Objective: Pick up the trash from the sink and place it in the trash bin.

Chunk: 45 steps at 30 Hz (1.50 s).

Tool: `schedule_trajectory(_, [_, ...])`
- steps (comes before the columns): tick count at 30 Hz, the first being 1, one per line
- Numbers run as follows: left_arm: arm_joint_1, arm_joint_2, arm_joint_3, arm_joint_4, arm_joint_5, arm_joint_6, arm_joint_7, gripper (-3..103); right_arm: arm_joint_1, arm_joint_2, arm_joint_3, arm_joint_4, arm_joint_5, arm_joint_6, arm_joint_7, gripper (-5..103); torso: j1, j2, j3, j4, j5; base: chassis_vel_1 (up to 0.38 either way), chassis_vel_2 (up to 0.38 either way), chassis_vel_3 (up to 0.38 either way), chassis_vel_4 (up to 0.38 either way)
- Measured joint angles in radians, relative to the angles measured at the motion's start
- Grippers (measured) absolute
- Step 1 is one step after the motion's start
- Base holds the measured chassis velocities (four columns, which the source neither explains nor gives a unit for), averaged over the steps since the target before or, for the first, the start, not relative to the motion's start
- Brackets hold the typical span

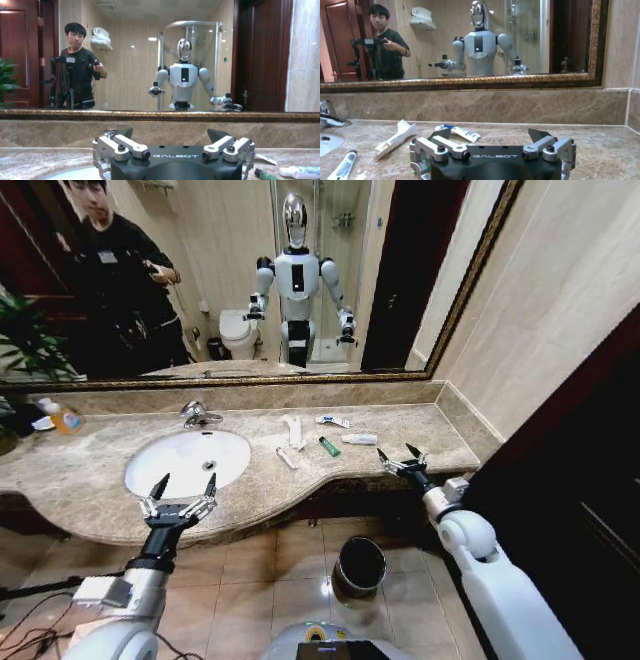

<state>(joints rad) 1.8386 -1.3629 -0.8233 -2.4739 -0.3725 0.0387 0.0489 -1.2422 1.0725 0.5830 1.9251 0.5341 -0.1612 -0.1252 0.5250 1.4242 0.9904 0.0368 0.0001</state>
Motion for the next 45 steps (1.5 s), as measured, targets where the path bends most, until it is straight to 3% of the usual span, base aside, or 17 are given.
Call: schedule_trajectory(45, [0.000,0.000,0.000,0.000,0.000,0.000,0.000,100,0.167,0.026,-0.073,-0.151,-0.044,-0.012,-0.058,100,0.000,0.000,0.000,0.0001,-0.0001,0.000,0.000,0.000,0.000])
